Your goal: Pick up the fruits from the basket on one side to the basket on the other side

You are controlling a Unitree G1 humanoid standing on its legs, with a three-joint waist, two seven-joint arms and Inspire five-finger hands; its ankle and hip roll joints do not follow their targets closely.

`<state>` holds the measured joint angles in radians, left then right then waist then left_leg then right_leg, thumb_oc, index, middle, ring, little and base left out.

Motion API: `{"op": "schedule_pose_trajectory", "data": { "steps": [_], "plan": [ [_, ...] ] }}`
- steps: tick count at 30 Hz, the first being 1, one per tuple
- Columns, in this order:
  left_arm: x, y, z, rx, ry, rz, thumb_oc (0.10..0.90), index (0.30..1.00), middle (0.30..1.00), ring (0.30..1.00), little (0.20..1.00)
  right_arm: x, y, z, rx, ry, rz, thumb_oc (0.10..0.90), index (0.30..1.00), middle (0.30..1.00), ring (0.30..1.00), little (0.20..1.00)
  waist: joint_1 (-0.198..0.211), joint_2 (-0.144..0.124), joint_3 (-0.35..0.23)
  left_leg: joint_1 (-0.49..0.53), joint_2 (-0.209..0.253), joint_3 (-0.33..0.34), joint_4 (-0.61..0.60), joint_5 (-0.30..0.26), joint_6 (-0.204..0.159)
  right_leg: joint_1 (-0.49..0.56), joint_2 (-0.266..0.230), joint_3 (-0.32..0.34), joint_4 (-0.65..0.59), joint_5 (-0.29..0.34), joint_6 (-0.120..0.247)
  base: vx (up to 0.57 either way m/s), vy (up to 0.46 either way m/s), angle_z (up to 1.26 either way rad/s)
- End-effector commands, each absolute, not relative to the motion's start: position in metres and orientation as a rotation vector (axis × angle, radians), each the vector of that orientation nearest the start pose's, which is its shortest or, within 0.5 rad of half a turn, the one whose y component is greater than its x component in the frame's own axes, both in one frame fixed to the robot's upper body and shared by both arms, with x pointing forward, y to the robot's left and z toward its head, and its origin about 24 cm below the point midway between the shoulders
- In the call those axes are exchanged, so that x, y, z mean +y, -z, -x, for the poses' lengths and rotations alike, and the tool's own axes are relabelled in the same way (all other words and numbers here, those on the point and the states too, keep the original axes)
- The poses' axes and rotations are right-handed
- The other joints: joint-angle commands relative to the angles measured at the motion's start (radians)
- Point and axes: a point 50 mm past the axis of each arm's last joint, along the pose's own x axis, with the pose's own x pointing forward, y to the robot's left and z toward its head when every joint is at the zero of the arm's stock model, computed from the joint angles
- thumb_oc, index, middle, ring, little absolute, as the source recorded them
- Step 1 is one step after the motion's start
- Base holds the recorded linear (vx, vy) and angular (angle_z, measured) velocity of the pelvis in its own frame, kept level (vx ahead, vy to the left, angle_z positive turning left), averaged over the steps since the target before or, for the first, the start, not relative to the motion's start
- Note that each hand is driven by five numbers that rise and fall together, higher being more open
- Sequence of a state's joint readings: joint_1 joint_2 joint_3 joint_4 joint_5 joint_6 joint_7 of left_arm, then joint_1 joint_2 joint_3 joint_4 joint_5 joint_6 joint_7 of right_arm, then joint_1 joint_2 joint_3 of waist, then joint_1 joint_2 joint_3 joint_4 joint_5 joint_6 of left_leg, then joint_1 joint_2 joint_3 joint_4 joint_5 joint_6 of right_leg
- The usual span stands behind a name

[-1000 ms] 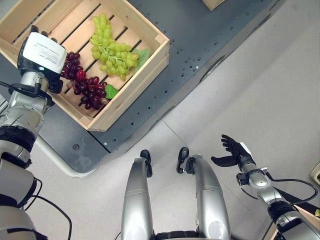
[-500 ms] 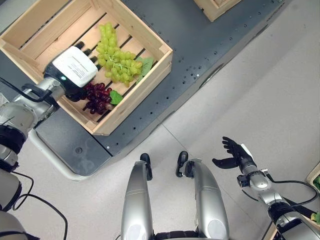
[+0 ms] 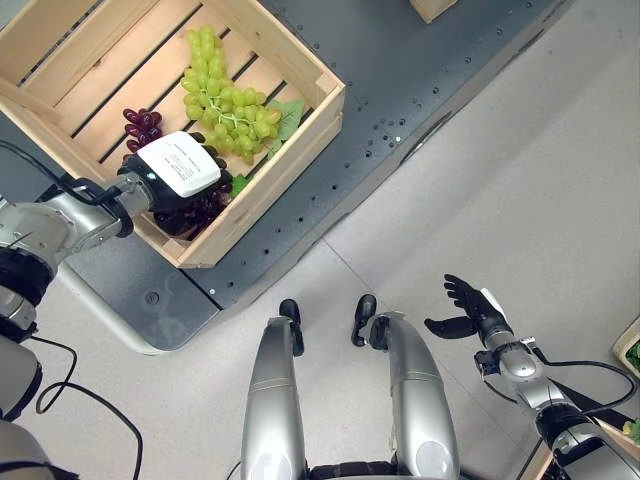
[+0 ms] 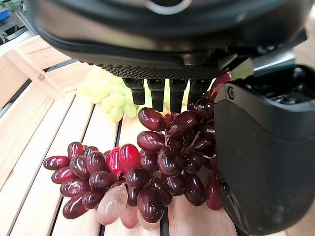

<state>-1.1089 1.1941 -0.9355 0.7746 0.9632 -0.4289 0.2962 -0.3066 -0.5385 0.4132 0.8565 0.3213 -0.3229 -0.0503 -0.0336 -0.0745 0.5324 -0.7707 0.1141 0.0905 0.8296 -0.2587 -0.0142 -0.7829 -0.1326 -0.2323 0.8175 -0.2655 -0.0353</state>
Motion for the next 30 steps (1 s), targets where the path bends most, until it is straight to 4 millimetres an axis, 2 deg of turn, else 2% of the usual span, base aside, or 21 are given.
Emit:
{"op": "schedule_pose_trajectory", "data": {
  "steps": [1, 4, 6, 15, 16, 17, 24, 25, 27, 30],
  "plan": [
    [0.33, -0.26, -0.347, -0.105, 0.03, -2.385, 0.8, 0.9, 0.9, 0.9, 0.9, -0.278, 0.002, -0.273, 0.19, 0.028, 0.43, 0.8, 0.9, 0.9, 0.9, 0.9, 0.003, 0.01, -0.012, 0.001, -0.018, 0.049, -0.114, 0.053, 0.046, 0.04, -0.039, -0.008, -0.034, 0.042, 0.041, -0.02, 0.035, 0.03],
    [0.348, -0.271, -0.346, 0.032, -0.199, -2.372, 0.8, 0.9, 0.9, 0.9, 0.9, -0.275, -0.004, -0.275, 0.155, 0.018, 0.414, 0.8, 0.9, 0.9, 0.9, 0.9, 0.005, -0.008, -0.012, -0.06, -0.017, 0.039, -0.08, 0.047, 0.047, -0.007, -0.039, -0.018, -0.018, 0.046, 0.038, -0.04, 0.019, 0.03],
    [0.355, -0.276, -0.346, 0.108, -0.282, -2.346, 0.8, 0.9, 0.9, 0.9, 0.9, -0.272, -0.004, -0.275, 0.147, 0.02, 0.401, 0.8, 0.9, 0.9, 0.9, 0.9, 0.007, -0.016, -0.012, -0.087, -0.018, 0.031, -0.064, 0.042, 0.05, -0.03, -0.043, -0.024, -0.001, 0.043, 0.038, -0.04, -0.003, 0.02],
    [0.369, -0.27, -0.345, 0.255, -0.44, -2.365, 0.8, 0.9, 0.9, 0.9, 0.9, -0.256, -0.008, -0.28, 0.092, 0.005, 0.352, 0.8, 0.9, 0.9, 0.9, 0.9, 0.014, -0.029, -0.012, -0.126, -0.025, 0.019, -0.048, 0.033, 0.057, -0.067, -0.045, -0.034, 0.021, 0.039, 0.039, -0.04, 0.0, 0.05],
    [0.367, -0.269, -0.346, 0.239, -0.428, -2.376, 0.675, 0.712, 0.712, 0.712, 0.712, -0.254, -0.009, -0.281, 0.084, -0.001, 0.349, 0.8, 0.9, 0.9, 0.9, 0.9, 0.015, -0.031, -0.012, -0.123, -0.024, 0.019, -0.051, 0.033, 0.057, -0.063, -0.042, -0.035, 0.016, 0.04, 0.039, -0.04, -0.011, -0.02],
    [0.365, -0.268, -0.347, 0.199, -0.422, -2.377, 0.4, 0.3, 0.3, 0.3, 0.3, -0.251, -0.01, -0.282, 0.078, -0.006, 0.346, 0.8, 0.9, 0.9, 0.9, 0.9, 0.016, -0.034, -0.012, -0.114, -0.025, 0.02, -0.059, 0.035, 0.055, -0.053, -0.039, -0.036, 0.006, 0.042, 0.04, -0.04, -0.014, -0.02],
    [0.338, -0.269, -0.356, -0.093, -0.266, -2.364, 0.4, 0.3, 0.3, 0.3, 0.3, -0.245, -0.008, -0.283, 0.079, -0.011, 0.341, 0.8, 0.9, 0.9, 0.9, 0.9, 0.015, -0.033, -0.012, -0.056, -0.025, 0.031, -0.099, 0.043, 0.052, 0.001, -0.031, -0.037, -0.028, 0.053, 0.049, -0.02, -0.011, 0.0],
    [0.327, -0.27, -0.356, -0.218, -0.212, -2.356, 0.4, 0.3, 0.3, 0.3, 0.3, -0.245, -0.006, -0.283, 0.089, -0.009, 0.346, 0.8, 0.9, 0.9, 0.9, 0.9, 0.017, -0.027, -0.012, -0.029, -0.028, 0.034, -0.118, 0.048, 0.053, 0.023, -0.028, -0.033, -0.04, 0.056, 0.051, 0.0, 0.0, 0.0],
    [0.319, -0.269, -0.355, -0.318, -0.15, -2.336, 0.4, 0.3, 0.3, 0.3, 0.3, -0.247, -0.004, -0.281, 0.102, -0.005, 0.349, 0.8, 0.9, 0.9, 0.9, 0.9, 0.017, -0.019, -0.012, 0.001, -0.03, 0.039, -0.131, 0.048, 0.054, 0.048, -0.027, -0.027, -0.05, 0.057, 0.054, 0.0, 0.0, 0.0],
    [0.311, -0.271, -0.354, -0.39, -0.105, -2.282, 0.4, 0.3, 0.3, 0.3, 0.3, -0.247, -0.001, -0.28, 0.115, -0.003, 0.353, 0.8, 0.9, 0.9, 0.9, 0.9, 0.017, -0.01, -0.012, 0.04, -0.028, 0.048, -0.147, 0.049, 0.056, 0.077, -0.03, -0.02, -0.059, 0.059, 0.058, -0.01, -0.008, -0.04]
  ]
}}
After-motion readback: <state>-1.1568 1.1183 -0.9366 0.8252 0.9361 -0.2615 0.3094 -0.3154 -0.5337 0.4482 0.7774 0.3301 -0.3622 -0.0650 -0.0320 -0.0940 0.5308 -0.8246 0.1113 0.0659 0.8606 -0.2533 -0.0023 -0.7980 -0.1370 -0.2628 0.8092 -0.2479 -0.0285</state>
